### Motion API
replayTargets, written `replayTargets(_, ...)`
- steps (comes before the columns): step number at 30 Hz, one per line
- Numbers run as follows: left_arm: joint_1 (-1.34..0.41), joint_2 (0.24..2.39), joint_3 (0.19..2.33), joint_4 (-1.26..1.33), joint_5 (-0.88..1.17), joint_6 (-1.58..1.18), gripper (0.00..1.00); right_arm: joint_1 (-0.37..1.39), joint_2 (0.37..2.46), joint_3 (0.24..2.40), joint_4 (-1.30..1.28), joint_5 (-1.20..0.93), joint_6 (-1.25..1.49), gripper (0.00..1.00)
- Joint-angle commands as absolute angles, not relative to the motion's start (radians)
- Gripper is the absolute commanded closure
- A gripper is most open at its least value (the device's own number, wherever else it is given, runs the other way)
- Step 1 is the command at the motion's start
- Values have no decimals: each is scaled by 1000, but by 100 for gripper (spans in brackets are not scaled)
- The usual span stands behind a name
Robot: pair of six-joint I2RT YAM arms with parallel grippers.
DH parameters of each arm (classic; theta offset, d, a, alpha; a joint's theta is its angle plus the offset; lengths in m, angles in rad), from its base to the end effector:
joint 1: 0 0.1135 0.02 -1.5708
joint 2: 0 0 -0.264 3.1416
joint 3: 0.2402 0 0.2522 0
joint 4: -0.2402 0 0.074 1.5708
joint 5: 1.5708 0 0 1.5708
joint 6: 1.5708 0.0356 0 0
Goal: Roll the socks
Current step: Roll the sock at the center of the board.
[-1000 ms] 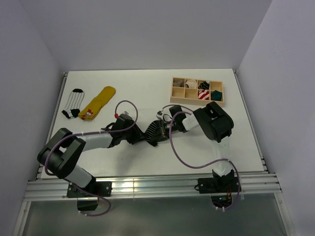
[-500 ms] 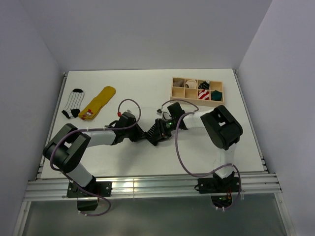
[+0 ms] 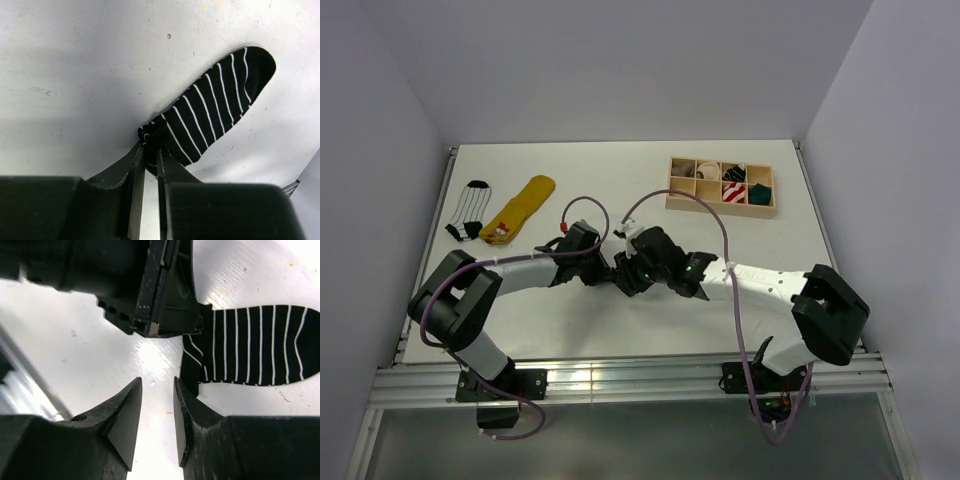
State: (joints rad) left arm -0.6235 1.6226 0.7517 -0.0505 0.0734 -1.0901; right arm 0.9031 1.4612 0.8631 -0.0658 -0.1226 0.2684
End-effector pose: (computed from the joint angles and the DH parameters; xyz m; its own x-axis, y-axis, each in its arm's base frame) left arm 0.2449 -0.1794 0.1412 -0.8472 -0.4799 -0.2278 -0.2874 0.7747 -0.5632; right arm 0.1907 0.2488 0.2202 -0.5904 -0.3236 -0.7394 -0.7078 0.6479 0.2815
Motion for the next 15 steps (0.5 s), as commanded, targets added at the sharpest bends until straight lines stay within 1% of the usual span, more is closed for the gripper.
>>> replayTargets(1,-623,1625,764,-172,20,-1043,82,945,1463,830,-3,55,207,62)
replayTargets(8,-626,1608,765,-187,15,-1034,82,982,1551,839,72,55,192,62)
replayTargets(15,-626,1611,764,-183,20,-1034,82,985,1608,865,84,31,184,65)
